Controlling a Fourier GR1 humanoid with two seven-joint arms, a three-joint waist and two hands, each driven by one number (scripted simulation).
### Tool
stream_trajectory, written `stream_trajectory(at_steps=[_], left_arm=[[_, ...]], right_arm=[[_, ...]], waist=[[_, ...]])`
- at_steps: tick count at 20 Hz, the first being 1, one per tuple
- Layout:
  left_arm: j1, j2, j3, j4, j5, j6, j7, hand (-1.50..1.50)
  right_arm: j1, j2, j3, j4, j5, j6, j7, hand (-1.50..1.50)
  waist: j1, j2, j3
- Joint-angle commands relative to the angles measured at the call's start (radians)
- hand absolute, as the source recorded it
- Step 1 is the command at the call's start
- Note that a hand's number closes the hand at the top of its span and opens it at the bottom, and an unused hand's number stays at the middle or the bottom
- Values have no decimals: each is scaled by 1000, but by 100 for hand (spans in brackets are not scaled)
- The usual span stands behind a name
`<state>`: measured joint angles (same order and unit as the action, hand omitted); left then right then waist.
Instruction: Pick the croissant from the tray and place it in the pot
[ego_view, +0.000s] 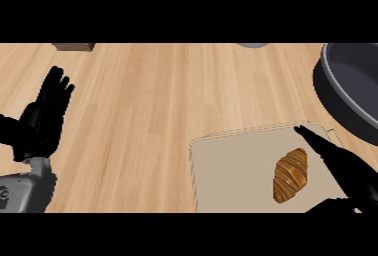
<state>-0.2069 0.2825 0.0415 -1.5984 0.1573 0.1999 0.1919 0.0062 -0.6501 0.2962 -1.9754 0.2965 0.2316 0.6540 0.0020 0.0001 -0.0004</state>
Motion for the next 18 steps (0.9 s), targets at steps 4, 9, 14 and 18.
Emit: stream_trajectory(at_steps=[4, 9, 14, 18], left_arm=[[7, 22, 43, -102, 12, -7, 116, 0], [-3, -13, 46, -38, -14, -41, 66, 0], [22, -8, 84, -5, -2, -102, -8, 0], [8, -50, 43, -69, -56, -28, 71, 0]], right_arm=[[18, 45, -29, 95, 118, 27, -21, -150], [-18, 174, 16, 161, 224, 38, -45, -150], [-6, 190, -39, 219, 265, 50, -121, -150], [49, 184, -64, 285, 298, 24, -198, -150]], waist=[[-1, -1, 1], [-1, 0, 1], [-2, 0, 1], [-4, -1, 1]])
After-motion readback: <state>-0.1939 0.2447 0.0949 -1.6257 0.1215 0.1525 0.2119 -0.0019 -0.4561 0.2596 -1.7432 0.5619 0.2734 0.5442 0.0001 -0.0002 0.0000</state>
